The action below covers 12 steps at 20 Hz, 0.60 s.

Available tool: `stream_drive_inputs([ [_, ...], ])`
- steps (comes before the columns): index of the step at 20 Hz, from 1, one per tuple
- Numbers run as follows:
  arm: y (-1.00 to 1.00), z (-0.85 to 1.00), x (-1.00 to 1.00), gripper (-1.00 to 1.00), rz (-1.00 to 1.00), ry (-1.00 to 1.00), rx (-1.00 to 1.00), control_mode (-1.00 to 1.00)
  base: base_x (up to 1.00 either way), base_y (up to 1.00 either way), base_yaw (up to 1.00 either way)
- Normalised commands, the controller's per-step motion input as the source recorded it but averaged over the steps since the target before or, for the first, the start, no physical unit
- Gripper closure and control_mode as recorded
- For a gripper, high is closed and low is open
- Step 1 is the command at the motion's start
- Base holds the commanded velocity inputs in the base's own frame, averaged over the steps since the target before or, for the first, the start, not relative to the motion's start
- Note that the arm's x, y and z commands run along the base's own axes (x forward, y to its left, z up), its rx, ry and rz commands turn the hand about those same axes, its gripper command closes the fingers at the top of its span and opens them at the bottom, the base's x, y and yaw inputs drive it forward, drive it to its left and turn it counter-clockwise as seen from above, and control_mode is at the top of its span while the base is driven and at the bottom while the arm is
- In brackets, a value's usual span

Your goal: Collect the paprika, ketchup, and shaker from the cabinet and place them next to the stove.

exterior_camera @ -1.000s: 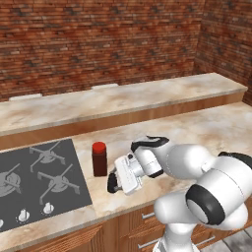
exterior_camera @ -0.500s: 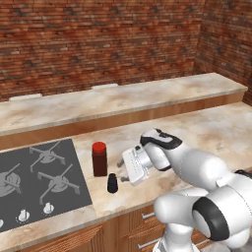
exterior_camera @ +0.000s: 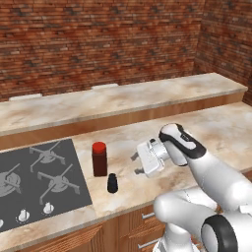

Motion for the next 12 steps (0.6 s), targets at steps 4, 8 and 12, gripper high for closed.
stream_drive_inputs([
  [4, -0.37, 0.47, -0.61, -1.0, -0.09, 0.0, 0.0, -1.0, 0.0, 0.0, 0.0],
  [8, -0.32, 0.57, -0.71, -1.0, -0.09, -0.01, 0.0, -1.0, 0.0, 0.0, 0.0],
  [12, -0.23, 0.67, -0.76, -1.0, -0.09, -0.01, 0.0, -1.0, 0.0, 0.0, 0.0],
])
